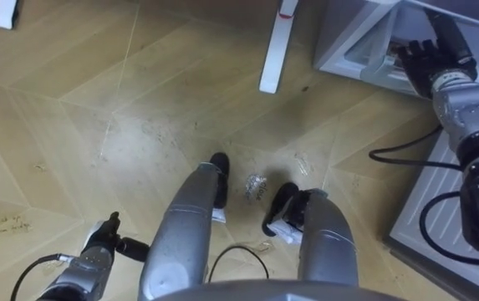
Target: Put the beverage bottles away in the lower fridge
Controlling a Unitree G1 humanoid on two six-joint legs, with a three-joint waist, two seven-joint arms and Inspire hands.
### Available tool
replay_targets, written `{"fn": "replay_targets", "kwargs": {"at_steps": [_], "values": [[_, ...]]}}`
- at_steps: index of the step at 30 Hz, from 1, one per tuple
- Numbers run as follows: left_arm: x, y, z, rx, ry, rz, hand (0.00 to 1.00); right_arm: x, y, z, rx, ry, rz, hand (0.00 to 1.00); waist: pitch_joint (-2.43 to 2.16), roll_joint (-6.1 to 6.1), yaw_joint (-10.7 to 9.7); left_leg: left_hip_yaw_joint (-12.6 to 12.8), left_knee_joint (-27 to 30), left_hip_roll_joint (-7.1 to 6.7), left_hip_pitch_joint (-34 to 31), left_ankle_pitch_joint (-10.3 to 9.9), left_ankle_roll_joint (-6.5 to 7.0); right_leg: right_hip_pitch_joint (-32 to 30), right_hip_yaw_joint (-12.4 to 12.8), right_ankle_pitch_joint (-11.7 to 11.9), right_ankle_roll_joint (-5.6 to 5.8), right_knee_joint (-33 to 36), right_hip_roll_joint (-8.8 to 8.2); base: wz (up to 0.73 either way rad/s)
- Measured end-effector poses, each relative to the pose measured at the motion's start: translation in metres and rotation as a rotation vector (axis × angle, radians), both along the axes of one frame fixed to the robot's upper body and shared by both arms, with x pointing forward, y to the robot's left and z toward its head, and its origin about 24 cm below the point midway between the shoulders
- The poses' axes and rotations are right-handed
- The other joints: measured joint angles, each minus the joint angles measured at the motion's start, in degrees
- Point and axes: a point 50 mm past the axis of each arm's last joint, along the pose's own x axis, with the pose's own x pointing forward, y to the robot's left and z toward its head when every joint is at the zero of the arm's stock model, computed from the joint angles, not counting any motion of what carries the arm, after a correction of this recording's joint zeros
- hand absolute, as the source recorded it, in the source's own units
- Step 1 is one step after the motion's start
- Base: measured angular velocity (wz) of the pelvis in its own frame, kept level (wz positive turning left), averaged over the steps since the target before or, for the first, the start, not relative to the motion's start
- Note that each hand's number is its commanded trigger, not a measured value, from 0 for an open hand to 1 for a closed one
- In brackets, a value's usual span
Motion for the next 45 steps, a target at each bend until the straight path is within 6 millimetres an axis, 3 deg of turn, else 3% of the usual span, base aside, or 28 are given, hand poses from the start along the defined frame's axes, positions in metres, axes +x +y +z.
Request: {"fn": "replay_targets", "kwargs": {"at_steps": [3,8,15,19,25,31,35,38,45], "values": [[0.000,0.000,0.000,-0.016,0.003,0.001,0.00,0.001,0.001,0.001,-0.009,-0.019,0.018,0.00,-0.05,-0.07,-0.38,0.10,-0.01,0.04,0.02,0.01,0.00,0.00,0.01,0.05,-0.07,-0.03,0.02,-0.01],[0.000,0.001,0.000,-0.019,0.002,0.009,0.00,0.000,0.008,-0.002,-0.038,-0.022,0.070,0.00,-0.14,-0.10,-0.42,0.75,0.05,1.43,1.71,-0.35,-0.02,1.93,0.16,0.68,-0.35,-1.48,1.28,-0.11],[-0.002,0.004,0.001,-0.022,0.010,0.010,0.00,-0.018,0.011,-0.025,-0.060,0.041,0.102,0.00,-0.78,0.38,-0.50,0.66,-2.76,2.13,7.80,-0.44,-0.30,8.66,-0.53,1.85,-0.24,-6.01,2.55,-0.06],[-0.003,0.007,0.001,-0.019,0.005,0.034,0.00,-0.029,0.010,-0.037,-0.067,0.066,0.118,0.00,-1.45,0.43,-0.46,0.72,-4.74,1.97,11.27,-0.40,-0.32,12.31,-1.03,2.13,0.10,-8.31,2.66,0.00],[-0.002,0.011,0.002,-0.025,-0.008,0.068,0.00,-0.035,0.010,-0.042,-0.064,0.059,0.129,0.00,-1.65,0.79,-0.71,0.78,-6.16,1.81,12.73,-0.31,-0.23,13.86,-1.01,2.47,0.46,-9.91,2.82,0.00],[-0.008,0.012,0.001,-0.024,0.005,0.080,0.00,-0.054,0.009,-0.055,-0.061,0.031,0.147,0.00,-1.77,1.15,-1.02,0.67,-7.22,1.81,13.92,-0.36,-0.30,15.31,-1.02,2.47,0.58,-11.14,3.16,0.02],[-0.015,0.012,-0.001,-0.028,0.018,0.095,0.00,-0.078,0.009,-0.071,-0.055,0.054,0.154,0.00,-2.43,2.21,-2.11,0.48,-8.12,1.83,14.61,-0.34,-0.34,16.24,-1.15,2.69,0.76,-12.62,3.53,0.00],[-0.017,0.012,-0.001,-0.028,0.021,0.102,0.00,-0.092,0.016,-0.084,-0.030,0.076,0.157,0.00,-2.63,2.56,-2.92,0.72,-8.77,1.78,14.97,-0.28,-0.41,16.35,-1.06,2.78,0.81,-13.02,3.58,-0.04],[-0.015,0.002,-0.003,-0.056,-0.015,0.113,0.00,-0.124,0.026,-0.111,0.027,0.162,0.129,0.00,-2.60,2.93,-4.20,0.63,-9.67,1.84,15.07,-0.09,-0.68,16.47,-0.97,3.09,0.70,-14.04,3.83,0.00]]}}
